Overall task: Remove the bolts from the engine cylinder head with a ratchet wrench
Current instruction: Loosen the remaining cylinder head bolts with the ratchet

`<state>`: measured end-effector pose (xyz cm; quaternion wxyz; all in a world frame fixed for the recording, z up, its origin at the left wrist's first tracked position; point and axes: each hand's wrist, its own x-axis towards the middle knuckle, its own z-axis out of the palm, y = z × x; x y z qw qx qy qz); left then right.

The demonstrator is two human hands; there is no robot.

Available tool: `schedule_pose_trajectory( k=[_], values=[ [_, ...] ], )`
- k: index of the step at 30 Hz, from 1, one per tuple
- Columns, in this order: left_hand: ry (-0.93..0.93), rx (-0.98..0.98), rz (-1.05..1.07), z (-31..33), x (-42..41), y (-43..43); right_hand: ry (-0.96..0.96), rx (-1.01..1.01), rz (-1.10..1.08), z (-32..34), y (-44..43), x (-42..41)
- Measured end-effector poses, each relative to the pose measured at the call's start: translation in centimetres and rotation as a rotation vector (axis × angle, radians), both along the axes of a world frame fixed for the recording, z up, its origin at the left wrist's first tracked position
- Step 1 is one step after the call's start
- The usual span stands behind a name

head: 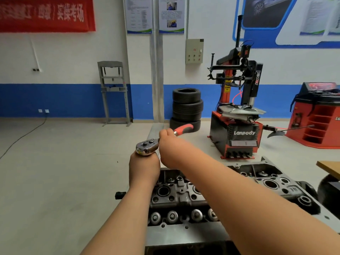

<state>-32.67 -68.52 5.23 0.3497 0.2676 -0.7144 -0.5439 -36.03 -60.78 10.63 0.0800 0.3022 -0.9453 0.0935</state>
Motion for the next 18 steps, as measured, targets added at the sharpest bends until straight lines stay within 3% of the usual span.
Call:
schedule_pose_trajectory(
  k=[4, 10, 15, 18],
  values=[
    [-0.027, -0.098, 0.000, 0.1, 0.3, 0.4, 0.181, 0.214, -0.231, -1.0, 2.8, 5.2],
    [-0.059, -0.207, -0.079, -0.2, 0.6, 0.0, 0.131, 0.196, 0.002, -0.1, 4.4, 11.6],
    [-0.077, -0.151, -0.018, -0.1, 0.0, -0.4, 0.073, 0.160, -0.078, 1.8, 3.1, 5.8],
    [0.007, -0.058, -0.048, -0.3, -0.2, -0.6, -0.063, -0.054, 0.060, 1.1, 1.6, 0.5]
  ],
)
